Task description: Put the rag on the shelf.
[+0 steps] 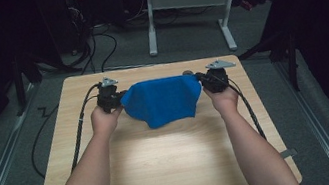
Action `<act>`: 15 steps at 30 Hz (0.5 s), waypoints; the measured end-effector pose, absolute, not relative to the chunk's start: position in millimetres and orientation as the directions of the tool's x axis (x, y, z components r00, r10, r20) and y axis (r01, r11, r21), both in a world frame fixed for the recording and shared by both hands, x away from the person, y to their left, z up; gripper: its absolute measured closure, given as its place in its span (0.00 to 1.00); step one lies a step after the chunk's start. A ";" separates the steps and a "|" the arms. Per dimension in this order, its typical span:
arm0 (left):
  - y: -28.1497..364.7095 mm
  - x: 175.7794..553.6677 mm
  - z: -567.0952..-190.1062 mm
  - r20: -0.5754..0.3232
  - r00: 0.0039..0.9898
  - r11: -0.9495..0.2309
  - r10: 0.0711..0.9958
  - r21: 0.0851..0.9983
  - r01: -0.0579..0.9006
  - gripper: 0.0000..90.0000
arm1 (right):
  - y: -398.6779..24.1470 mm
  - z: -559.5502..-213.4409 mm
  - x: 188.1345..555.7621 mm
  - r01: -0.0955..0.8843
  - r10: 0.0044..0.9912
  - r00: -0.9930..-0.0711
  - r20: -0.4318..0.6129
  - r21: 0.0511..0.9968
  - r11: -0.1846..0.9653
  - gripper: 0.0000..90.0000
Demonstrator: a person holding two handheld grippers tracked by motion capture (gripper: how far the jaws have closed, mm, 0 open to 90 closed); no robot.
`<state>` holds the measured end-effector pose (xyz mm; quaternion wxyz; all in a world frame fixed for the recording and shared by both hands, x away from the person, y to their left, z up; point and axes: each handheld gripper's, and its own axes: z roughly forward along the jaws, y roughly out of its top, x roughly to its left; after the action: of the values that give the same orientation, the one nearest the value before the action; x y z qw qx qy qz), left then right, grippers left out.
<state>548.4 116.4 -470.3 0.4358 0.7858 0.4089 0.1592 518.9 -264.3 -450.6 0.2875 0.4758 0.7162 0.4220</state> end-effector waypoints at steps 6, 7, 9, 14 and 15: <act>115.4 546.3 -480.3 -0.123 0.617 -0.287 0.778 0.803 0.522 0.98 | -260.7 -462.5 516.7 0.455 0.919 -0.393 0.005 0.870 0.190 0.99; 114.9 546.3 -481.9 -0.126 0.616 -0.288 0.777 0.799 0.528 0.98 | -259.7 -464.2 516.2 0.459 0.920 -0.393 0.009 0.868 0.187 0.99; 113.9 545.1 -485.1 -0.124 0.618 -0.293 0.777 0.797 0.528 0.98 | -258.7 -467.7 515.4 0.461 0.919 -0.395 0.013 0.868 0.185 0.99; 112.9 542.2 -494.8 -0.148 0.616 -0.283 0.774 0.790 0.545 0.98 | -255.6 -478.0 514.4 0.487 0.917 -0.397 0.029 0.854 0.184 0.99; 112.9 541.7 -496.4 -0.152 0.616 -0.281 0.773 0.789 0.547 0.98 | -254.7 -479.5 514.1 0.495 0.918 -0.396 0.033 0.850 0.183 0.99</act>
<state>541.7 112.9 -496.4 0.4298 0.7894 0.4180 0.1314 514.1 -254.7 -479.5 0.2553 0.4869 0.7254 0.4142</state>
